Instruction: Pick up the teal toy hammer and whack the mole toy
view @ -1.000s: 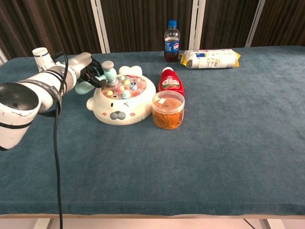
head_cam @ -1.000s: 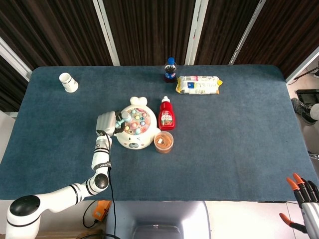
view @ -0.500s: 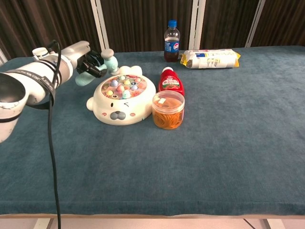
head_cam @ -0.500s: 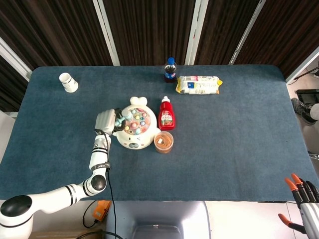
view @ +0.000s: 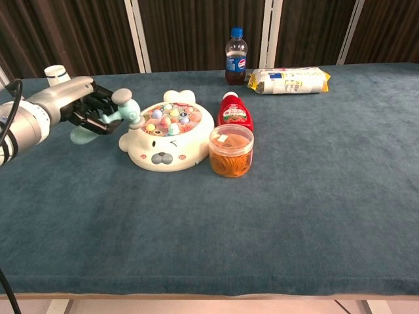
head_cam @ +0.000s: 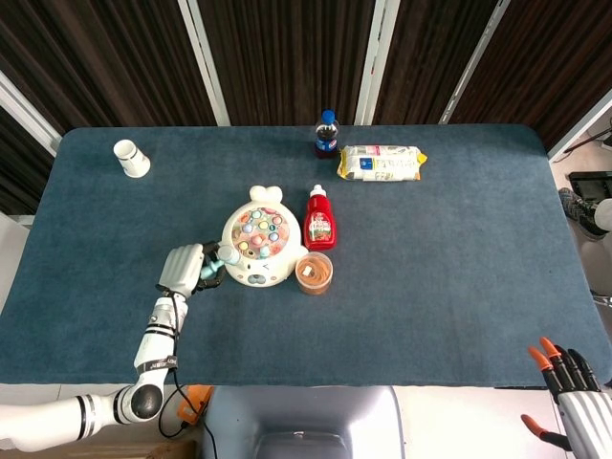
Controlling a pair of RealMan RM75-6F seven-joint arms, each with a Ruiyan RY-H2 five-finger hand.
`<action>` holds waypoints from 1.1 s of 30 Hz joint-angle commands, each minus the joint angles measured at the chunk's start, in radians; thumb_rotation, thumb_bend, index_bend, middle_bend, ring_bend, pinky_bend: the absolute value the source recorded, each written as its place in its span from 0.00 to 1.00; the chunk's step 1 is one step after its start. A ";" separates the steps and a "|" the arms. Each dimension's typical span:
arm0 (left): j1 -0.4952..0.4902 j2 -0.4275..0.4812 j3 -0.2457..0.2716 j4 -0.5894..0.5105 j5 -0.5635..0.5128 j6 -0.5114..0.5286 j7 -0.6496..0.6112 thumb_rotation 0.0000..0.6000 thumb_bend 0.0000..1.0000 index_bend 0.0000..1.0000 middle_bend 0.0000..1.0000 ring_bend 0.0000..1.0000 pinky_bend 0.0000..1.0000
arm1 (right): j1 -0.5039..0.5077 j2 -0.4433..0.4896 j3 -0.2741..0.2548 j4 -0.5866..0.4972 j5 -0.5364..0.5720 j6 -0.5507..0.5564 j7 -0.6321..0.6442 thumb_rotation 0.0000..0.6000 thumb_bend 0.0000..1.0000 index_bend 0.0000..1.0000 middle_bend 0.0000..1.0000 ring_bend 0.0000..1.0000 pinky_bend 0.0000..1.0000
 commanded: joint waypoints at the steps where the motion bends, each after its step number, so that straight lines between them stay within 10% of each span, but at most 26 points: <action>1: 0.022 -0.001 0.040 -0.004 0.027 -0.006 -0.018 1.00 0.78 0.70 0.94 0.88 1.00 | 0.003 0.000 -0.006 0.000 -0.010 -0.006 -0.004 1.00 0.17 0.00 0.01 0.00 0.00; 10: 0.080 -0.129 0.180 0.205 0.197 0.026 -0.055 1.00 0.76 0.71 0.94 0.86 1.00 | 0.003 0.000 -0.009 0.000 -0.006 -0.007 -0.005 1.00 0.17 0.00 0.01 0.00 0.00; 22: 0.102 -0.164 0.165 0.285 0.247 0.006 -0.088 1.00 0.70 0.70 0.92 0.82 1.00 | 0.006 0.000 -0.011 -0.001 -0.009 -0.011 -0.006 1.00 0.17 0.00 0.01 0.00 0.00; 33: 0.118 -0.158 0.174 0.311 0.297 -0.015 -0.096 1.00 0.52 0.54 0.67 0.61 0.87 | 0.007 -0.001 -0.012 -0.003 -0.008 -0.012 -0.010 1.00 0.17 0.00 0.01 0.00 0.00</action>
